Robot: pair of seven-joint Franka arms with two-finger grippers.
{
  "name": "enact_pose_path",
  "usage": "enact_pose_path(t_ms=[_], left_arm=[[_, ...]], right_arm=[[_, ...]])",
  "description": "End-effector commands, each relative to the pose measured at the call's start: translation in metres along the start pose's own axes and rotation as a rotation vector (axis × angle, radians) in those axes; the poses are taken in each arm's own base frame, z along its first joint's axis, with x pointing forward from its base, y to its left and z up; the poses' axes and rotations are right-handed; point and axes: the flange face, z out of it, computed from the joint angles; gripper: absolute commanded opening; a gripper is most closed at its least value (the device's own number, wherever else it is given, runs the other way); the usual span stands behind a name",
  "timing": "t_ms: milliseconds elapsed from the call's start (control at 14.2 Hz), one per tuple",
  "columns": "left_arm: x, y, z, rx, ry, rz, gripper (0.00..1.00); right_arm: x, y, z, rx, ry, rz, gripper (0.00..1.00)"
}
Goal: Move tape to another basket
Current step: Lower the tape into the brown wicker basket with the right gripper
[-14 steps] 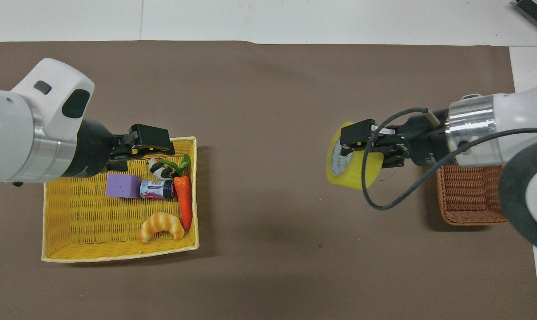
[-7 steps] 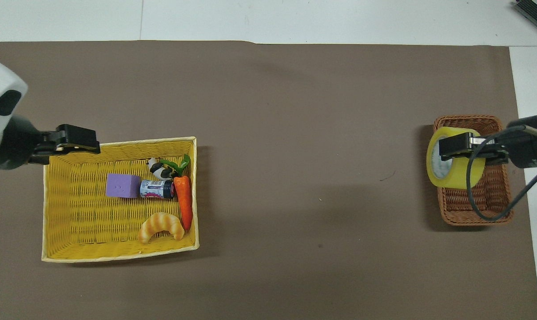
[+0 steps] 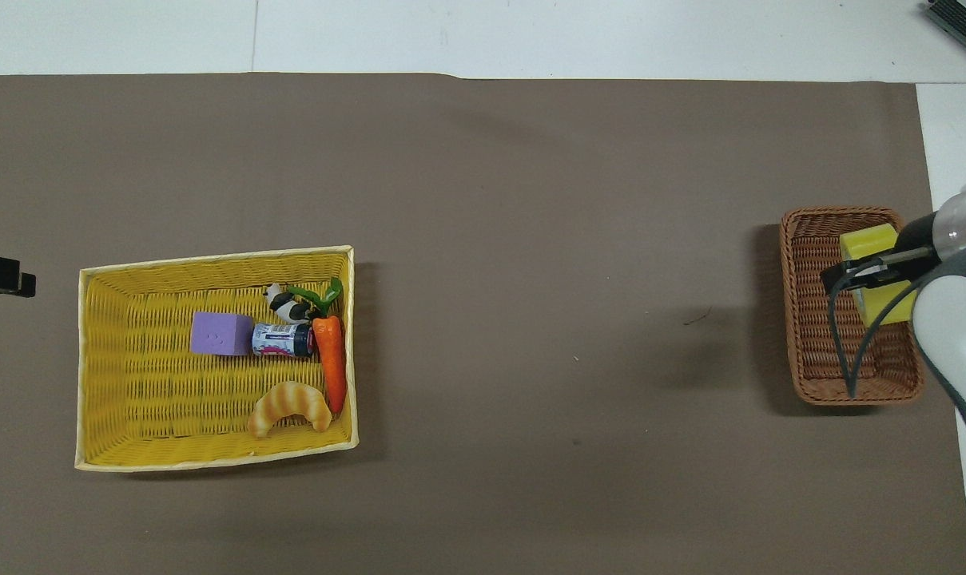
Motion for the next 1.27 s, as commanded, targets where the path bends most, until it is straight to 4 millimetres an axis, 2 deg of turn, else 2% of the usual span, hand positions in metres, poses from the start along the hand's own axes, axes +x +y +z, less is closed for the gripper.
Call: enact_pose_path(t_ms=[0,212,353,424,494,635,776,918,988,1059,1129,1200], left_arm=[[-0.003,0.004,-0.002,0.058,-0.008,0.032,1.0],[0.011,0.0,-0.016,0.058,-0.006,0.028,1.0],[0.021,-0.001,-0.019,0.073,-0.026,0.035,1.0],[0.024,0.001,-0.017,0.088,-0.023,0.044,1.0],[0.023,0.01,-0.015,0.086,-0.021,0.071,1.0],[0.014,0.013,-0.007,0.081,-0.02,0.086,1.0],[0.005,0.006,-0.002,0.081,-0.013,0.055,1.0],[0.006,0.013,-0.003,0.079,-0.016,0.061,1.0],[0.007,0.016,-0.004,0.079,-0.016,0.07,1.0],[0.006,0.017,-0.008,0.08,-0.005,0.07,1.0],[0.006,0.015,-0.009,0.08,-0.005,0.067,1.0],[0.004,0.01,-0.008,0.08,-0.013,0.056,1.0]], right_arm=[[0.008,0.021,0.041,-0.067,-0.006,-0.053,0.0],[0.019,0.038,0.073,-0.136,-0.015,-0.079,0.0],[0.02,0.053,0.095,-0.15,-0.009,-0.074,0.0],[0.02,0.052,0.104,-0.152,0.0,-0.08,0.0],[0.021,0.053,0.119,-0.153,0.003,-0.085,0.0],[0.018,0.056,0.136,-0.171,0.006,-0.1,0.0],[0.016,0.059,0.142,-0.197,-0.011,-0.119,0.0],[0.013,0.057,0.149,-0.201,-0.026,-0.13,0.01],[0.013,0.056,0.15,-0.2,-0.029,-0.13,0.25],[0.012,0.055,0.15,-0.199,-0.033,-0.13,0.58],[0.012,0.055,0.151,-0.193,-0.039,-0.127,1.0],[0.012,0.054,0.151,-0.184,-0.041,-0.123,1.0]])
